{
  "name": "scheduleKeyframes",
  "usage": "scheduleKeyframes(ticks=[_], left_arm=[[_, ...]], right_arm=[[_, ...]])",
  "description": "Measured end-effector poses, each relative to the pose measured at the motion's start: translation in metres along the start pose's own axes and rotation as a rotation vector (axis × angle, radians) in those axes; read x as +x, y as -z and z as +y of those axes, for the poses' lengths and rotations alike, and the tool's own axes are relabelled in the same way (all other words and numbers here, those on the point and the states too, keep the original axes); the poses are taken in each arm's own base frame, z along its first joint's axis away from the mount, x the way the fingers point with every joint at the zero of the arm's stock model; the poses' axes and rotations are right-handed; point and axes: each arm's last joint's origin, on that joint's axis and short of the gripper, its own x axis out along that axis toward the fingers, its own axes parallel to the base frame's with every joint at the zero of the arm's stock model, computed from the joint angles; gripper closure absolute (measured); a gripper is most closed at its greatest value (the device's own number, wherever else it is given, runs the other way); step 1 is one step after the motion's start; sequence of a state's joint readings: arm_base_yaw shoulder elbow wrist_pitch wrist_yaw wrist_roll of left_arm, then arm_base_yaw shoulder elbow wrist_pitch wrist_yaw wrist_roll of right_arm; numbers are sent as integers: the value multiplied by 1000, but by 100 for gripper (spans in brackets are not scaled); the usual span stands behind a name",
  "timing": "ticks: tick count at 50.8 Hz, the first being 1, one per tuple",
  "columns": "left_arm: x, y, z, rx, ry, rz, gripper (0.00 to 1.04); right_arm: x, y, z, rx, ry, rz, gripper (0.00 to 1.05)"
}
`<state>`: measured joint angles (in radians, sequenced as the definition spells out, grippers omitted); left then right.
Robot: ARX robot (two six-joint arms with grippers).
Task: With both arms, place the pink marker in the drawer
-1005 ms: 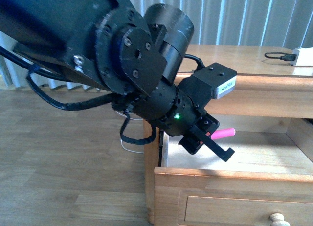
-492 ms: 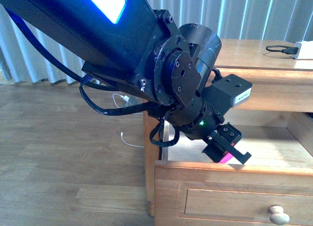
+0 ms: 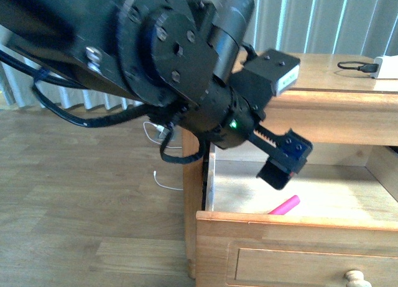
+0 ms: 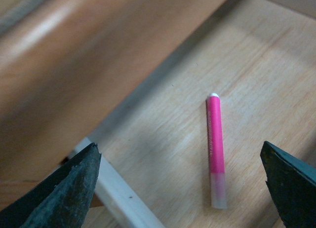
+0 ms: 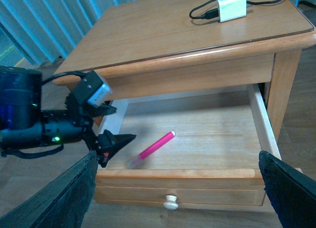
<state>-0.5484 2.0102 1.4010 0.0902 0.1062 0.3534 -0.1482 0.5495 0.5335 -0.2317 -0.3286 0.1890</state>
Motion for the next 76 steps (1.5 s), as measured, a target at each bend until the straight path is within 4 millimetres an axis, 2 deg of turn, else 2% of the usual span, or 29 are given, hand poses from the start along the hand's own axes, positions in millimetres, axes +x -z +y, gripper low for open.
scheduleKeyframes(ticks=[7, 16, 25, 31, 35, 40, 48, 54, 60, 73, 76], left_arm=[[-37, -4, 12, -40, -95, -57, 6], [-87, 4, 30, -106, -238, -105, 6], [-152, 14, 41, -223, -378, -199, 6], [-201, 26, 32, -291, -456, -267, 6], [-228, 42, 21, -336, -493, -279, 6], [-257, 69, 7, -413, -552, -260, 6], [-293, 110, -9, -528, -659, -232, 6], [-310, 131, -22, -575, -708, -227, 6], [-313, 150, -35, -618, -712, -223, 6], [-312, 152, -36, -630, -718, -225, 6], [-311, 155, -37, -584, -701, -293, 14]], right_arm=[[0, 0, 0, 0, 0, 0, 8], [0, 0, 0, 0, 0, 0, 8], [0, 0, 0, 0, 0, 0, 8], [0, 0, 0, 0, 0, 0, 8], [0, 0, 0, 0, 0, 0, 8], [0, 0, 0, 0, 0, 0, 8], [0, 0, 0, 0, 0, 0, 8], [0, 0, 0, 0, 1, 0, 8], [0, 0, 0, 0, 0, 0, 8], [0, 0, 0, 0, 1, 0, 8], [0, 0, 0, 0, 0, 0, 8]])
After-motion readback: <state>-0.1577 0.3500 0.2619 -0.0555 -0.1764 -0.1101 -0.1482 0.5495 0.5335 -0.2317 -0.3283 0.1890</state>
